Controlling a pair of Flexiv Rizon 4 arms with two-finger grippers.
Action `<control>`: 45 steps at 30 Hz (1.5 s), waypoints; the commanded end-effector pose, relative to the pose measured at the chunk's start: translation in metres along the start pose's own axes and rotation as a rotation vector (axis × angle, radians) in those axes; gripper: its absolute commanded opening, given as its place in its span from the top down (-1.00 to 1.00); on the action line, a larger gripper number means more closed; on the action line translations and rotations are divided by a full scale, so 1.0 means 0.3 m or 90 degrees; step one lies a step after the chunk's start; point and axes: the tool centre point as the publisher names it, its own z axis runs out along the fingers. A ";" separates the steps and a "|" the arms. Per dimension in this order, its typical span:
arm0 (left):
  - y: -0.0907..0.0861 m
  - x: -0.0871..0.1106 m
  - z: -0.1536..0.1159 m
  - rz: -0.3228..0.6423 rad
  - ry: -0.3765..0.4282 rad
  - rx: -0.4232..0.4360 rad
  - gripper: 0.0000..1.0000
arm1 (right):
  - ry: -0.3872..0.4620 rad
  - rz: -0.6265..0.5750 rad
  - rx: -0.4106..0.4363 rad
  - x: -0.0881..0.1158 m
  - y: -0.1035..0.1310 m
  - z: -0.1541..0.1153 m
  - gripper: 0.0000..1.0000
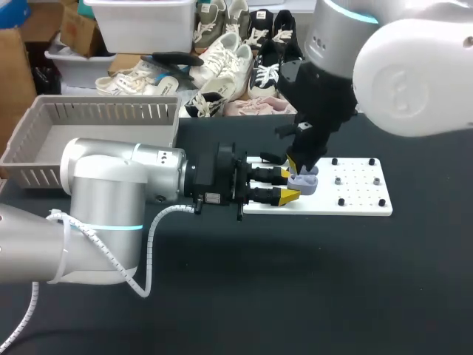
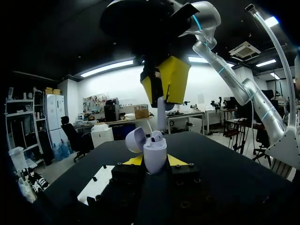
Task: Pick up each earbud case from the left stands, insert the matching earbuds, close the lid, and place the case in the box.
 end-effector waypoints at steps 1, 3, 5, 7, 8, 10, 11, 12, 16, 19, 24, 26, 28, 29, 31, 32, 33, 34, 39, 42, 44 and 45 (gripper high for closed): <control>0.000 0.003 0.001 0.001 -0.002 -0.001 1.00 | -0.016 0.002 0.010 0.019 0.005 0.005 1.00; 0.000 0.003 0.001 0.001 -0.002 -0.001 1.00 | -0.025 0.003 0.013 0.018 0.005 0.006 1.00; 0.000 0.003 0.001 0.001 -0.002 -0.001 1.00 | -0.028 0.003 0.017 0.015 0.005 0.006 1.00; 0.000 0.003 0.001 0.001 -0.002 -0.001 1.00 | -0.030 0.003 0.021 0.014 0.005 0.008 1.00; 0.000 0.003 0.001 0.001 -0.002 -0.001 1.00 | -0.031 0.003 0.022 0.013 0.004 0.009 1.00; 0.000 0.003 0.001 0.001 -0.002 -0.001 1.00 | -0.031 0.005 0.023 0.012 0.003 0.013 1.00; 0.000 0.003 0.001 0.001 -0.002 -0.001 1.00 | -0.032 0.005 0.024 0.011 0.002 0.015 1.00; 0.000 0.003 0.001 0.001 -0.002 -0.001 1.00 | -0.032 0.006 0.024 0.011 0.001 0.017 1.00; 0.000 0.003 0.001 0.001 -0.002 -0.001 1.00 | -0.037 0.008 0.033 0.009 -0.002 0.022 1.00; 0.000 0.003 0.001 0.001 -0.002 -0.001 1.00 | -0.041 0.009 0.034 0.006 -0.002 0.024 1.00; 0.000 0.003 0.001 0.001 -0.002 -0.001 1.00 | -0.048 0.011 0.034 0.001 -0.001 0.027 1.00; 0.000 0.003 0.001 0.001 -0.002 -0.001 1.00 | -0.049 0.011 0.033 -0.002 0.000 0.029 1.00; 0.000 0.003 0.001 0.001 -0.002 -0.001 1.00 | -0.050 0.012 0.033 -0.005 -0.001 0.032 1.00; 0.000 0.003 0.001 0.001 -0.002 -0.001 1.00 | -0.050 0.013 0.033 -0.006 -0.001 0.035 1.00; 0.000 0.003 0.001 0.001 -0.002 -0.001 1.00 | -0.049 0.013 0.033 -0.007 -0.001 0.039 1.00; 0.000 0.003 0.001 0.001 -0.002 -0.001 1.00 | -0.048 0.013 0.032 -0.008 -0.001 0.042 1.00; 0.000 0.003 0.001 0.001 -0.002 -0.001 1.00 | -0.048 0.013 0.032 -0.008 -0.001 0.044 1.00; 0.000 0.003 0.001 0.001 -0.002 -0.001 1.00 | -0.047 0.013 0.032 -0.009 -0.001 0.045 1.00; 0.000 0.003 0.001 0.001 -0.002 -0.001 1.00 | -0.047 0.015 0.032 -0.014 -0.005 0.051 1.00; 0.000 0.003 0.001 0.001 -0.002 -0.001 1.00 | -0.049 0.017 0.032 -0.016 -0.007 0.053 1.00; 0.000 0.003 0.001 0.001 -0.002 -0.001 1.00 | -0.049 0.018 0.033 -0.017 -0.007 0.054 1.00; 0.000 0.003 0.001 0.001 -0.002 -0.001 1.00 | -0.049 0.018 0.033 -0.017 -0.008 0.055 1.00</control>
